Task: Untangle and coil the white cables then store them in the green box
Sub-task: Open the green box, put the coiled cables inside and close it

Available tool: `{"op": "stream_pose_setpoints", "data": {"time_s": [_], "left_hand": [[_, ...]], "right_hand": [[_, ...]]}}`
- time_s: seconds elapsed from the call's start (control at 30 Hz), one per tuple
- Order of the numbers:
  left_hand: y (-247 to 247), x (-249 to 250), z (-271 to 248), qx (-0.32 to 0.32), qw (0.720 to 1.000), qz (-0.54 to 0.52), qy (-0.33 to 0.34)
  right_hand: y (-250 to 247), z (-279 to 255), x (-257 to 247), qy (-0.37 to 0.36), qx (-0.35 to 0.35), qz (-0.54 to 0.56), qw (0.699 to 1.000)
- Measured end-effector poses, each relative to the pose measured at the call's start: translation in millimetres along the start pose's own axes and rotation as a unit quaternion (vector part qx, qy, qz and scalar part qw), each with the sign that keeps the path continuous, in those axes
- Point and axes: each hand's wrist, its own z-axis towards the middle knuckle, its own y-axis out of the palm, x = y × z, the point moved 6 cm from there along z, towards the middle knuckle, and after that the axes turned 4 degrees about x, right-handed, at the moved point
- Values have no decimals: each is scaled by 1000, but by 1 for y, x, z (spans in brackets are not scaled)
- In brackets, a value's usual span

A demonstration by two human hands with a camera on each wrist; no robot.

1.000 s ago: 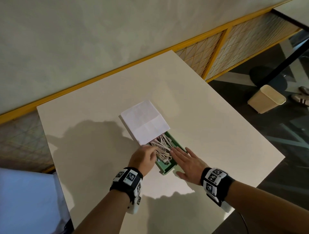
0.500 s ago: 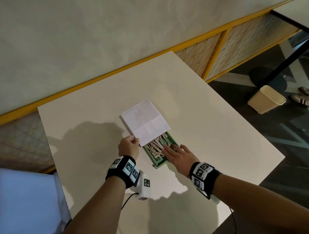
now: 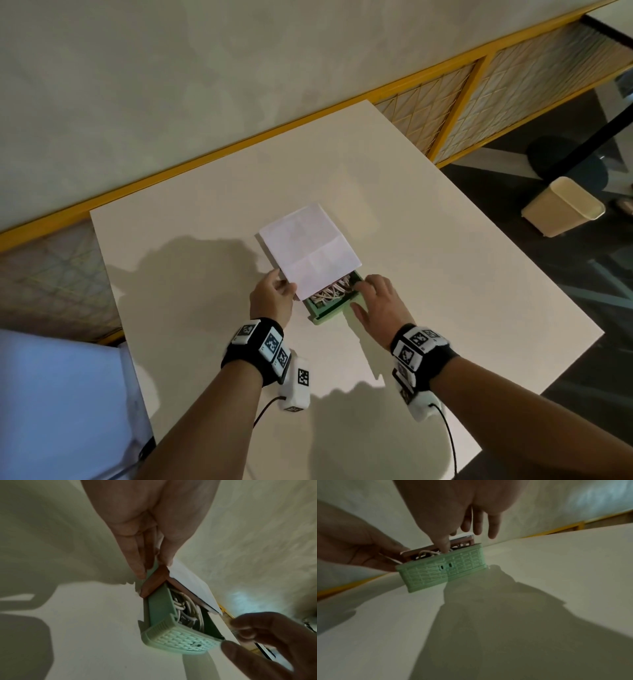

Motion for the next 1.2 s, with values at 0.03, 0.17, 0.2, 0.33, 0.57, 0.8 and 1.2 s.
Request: {"op": "stream_pose_setpoints", "data": {"time_s": [0.03, 0.17, 0.2, 0.33, 0.57, 0.8, 1.2], "left_hand": [[-2, 3, -1, 8, 1000, 3, 19], [1, 22, -4, -14, 982, 125, 144], [4, 24, -4, -34, 976, 152, 152], [6, 24, -5, -72, 971, 189, 126], [5, 24, -3, -89, 970, 193, 116], [6, 24, -4, -97, 968, 202, 114], [4, 26, -4, -108, 968, 200, 108]], "right_hand": [[-3, -5, 4, 45, 7, 31, 998], [10, -26, 30, 345, -23, 261, 901], [17, -28, 30, 411, -29, 354, 839], [29, -17, 9, 529, 11, 653, 543], [33, 3, -6, 528, 28, 721, 448], [35, 5, -17, 547, 35, 717, 432], [50, 1, -20, 555, -54, 514, 652]]}}
